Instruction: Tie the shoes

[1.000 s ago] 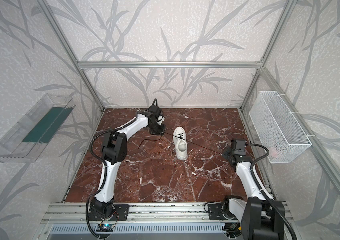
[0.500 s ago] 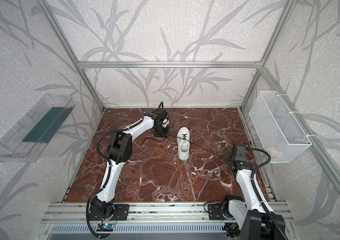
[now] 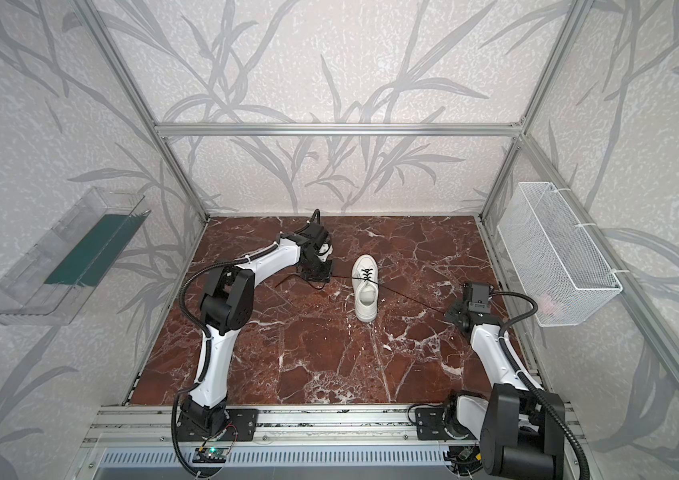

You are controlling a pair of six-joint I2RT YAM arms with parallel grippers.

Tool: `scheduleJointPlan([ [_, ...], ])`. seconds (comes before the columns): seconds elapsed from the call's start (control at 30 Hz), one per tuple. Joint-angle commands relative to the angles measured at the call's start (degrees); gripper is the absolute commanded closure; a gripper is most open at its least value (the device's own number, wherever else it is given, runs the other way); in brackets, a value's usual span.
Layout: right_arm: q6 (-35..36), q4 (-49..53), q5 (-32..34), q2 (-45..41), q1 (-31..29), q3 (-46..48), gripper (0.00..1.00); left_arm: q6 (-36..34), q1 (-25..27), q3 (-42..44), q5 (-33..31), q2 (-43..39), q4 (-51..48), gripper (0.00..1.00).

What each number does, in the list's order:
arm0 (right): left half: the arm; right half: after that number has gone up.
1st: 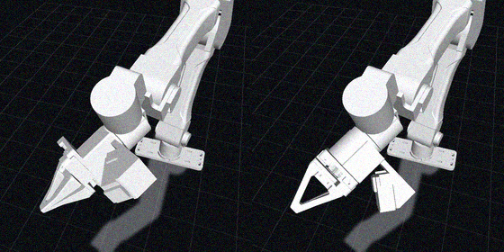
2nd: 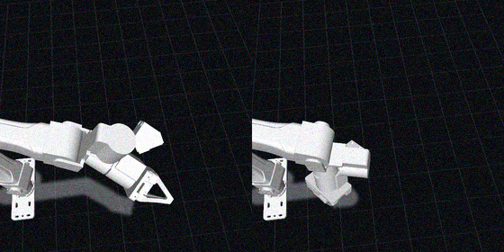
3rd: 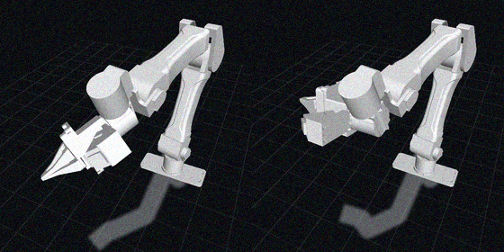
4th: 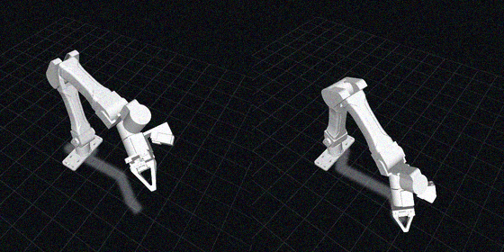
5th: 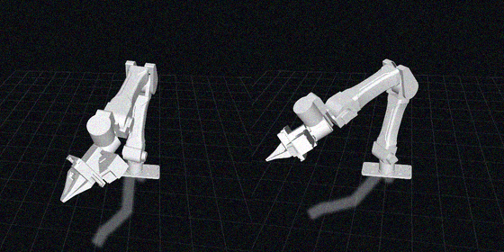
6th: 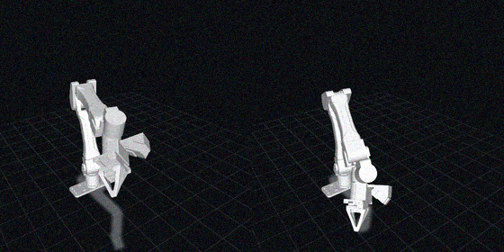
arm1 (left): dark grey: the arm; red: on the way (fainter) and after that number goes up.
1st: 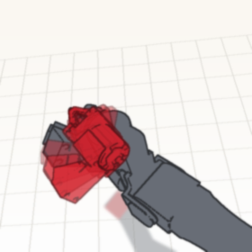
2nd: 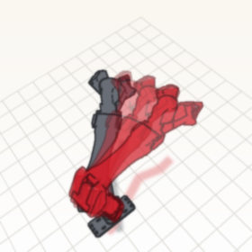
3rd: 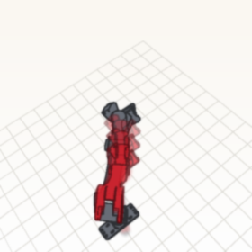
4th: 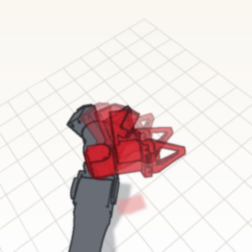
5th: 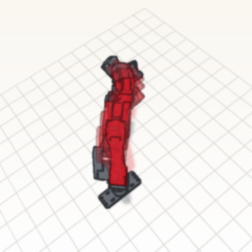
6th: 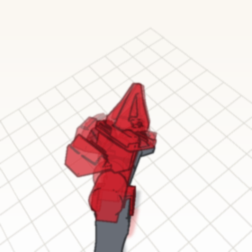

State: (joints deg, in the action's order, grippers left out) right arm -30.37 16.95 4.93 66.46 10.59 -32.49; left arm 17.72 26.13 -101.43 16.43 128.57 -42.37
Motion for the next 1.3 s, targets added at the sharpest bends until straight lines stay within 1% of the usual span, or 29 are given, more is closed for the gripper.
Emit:
scheduleJointPlan([
  [0.0, 0.65, 0.64, 3.35, 1.27, 1.04, -2.59, 1.0, 0.61, -1.2, 0.5, -1.46, -0.53, -0.99, 1.0],
  [0.07, 1.26, 0.04, 2.11, 2.22, 1.11, -3.25, 1.0, 0.64, -0.77, 2.17, -2.19, -2.32, -0.19, 1.0],
  [0.17, 3.7, 0.53, -1.53, 5.16, 1.06, -5.68, 1.0, -0.16, 1.53, 6.28, -4.34, -6.37, 3.38, 1.0],
  [0.27, 5.2, 2.85, -1.76, 8.8, 1.02, -9.08, 1.0, 1.94, 2.17, 9.35, -2.64, -8.48, 6.11, 1.0],
  [0.33, 6.14, 2.91, -1.97, 10.57, 1.04, -10.4, 1.0, 3.16, 2.96, 10.9, -4.29, -9.53, 7.11, 0.99],
  [0.37, 6.56, 2.91, -2.44, 11.6, 1.02, -11.25, 1.0, 3.64, 3.65, 12.28, -5.2, -10.29, 8.16, 0.93],
  [0.4, 6.88, 3.05, -3.08, 12.75, 1.05, -12.19, 1.0, 4.61, 4.08, 13.77, -5.75, -11.03, 9.36, 0.85],
  [0.47, 7.35, 4.35, -4.77, 14.8, 1.02, -14.21, 1.0, 6.72, 4.35, 16.72, -4.96, -12.51, 12.01, 0.82],
  [0.57, 7.35, 4.45, -7.82, 16.88, 1.07, -16.04, 1.0, 8.53, 4.47, 20.42, -4.33, -14.72, 15.12, 0.72],
  [0.63, 7.43, 4.0, -8.61, 17.71, 1.05, -16.5, 1.0, 8.85, 4.46, 21.84, -4.66, -16.35, 15.07, 0.67],
  [0.83, 6.77, 4.06, -10.03, 20.64, 0.95, -19.3, 1.0, 10.24, 4.42, 29.03, -6.29, -22.25, 17.58, 0.67],
  [1.0, 7.26, 5.59, -11.33, 22.79, 0.07, -23.21, 1.0, 11.68, 3.98, 32.52, -8.34, -27.37, 17.96, 0.66],
  [1.1, 8.29, 6.86, -10.65, 23.9, -1.7, -26.36, 1.0, 12.4, 3.24, 34.44, -9.09, -29.87, 19.77, 0.65],
  [1.17, 8.54, 8.22, -10.89, 24.73, -3.3, -28.77, 1.0, 13.21, 2.32, 35.22, -8.13, -30.88, 20.64, 0.65],
  [1.27, 7.01, 9.04, -12.04, 25.95, -6.27, -31.86, 1.0, 13.67, 0.9, 36.17, -7.44, -32.18, 21.79, 0.65],
])
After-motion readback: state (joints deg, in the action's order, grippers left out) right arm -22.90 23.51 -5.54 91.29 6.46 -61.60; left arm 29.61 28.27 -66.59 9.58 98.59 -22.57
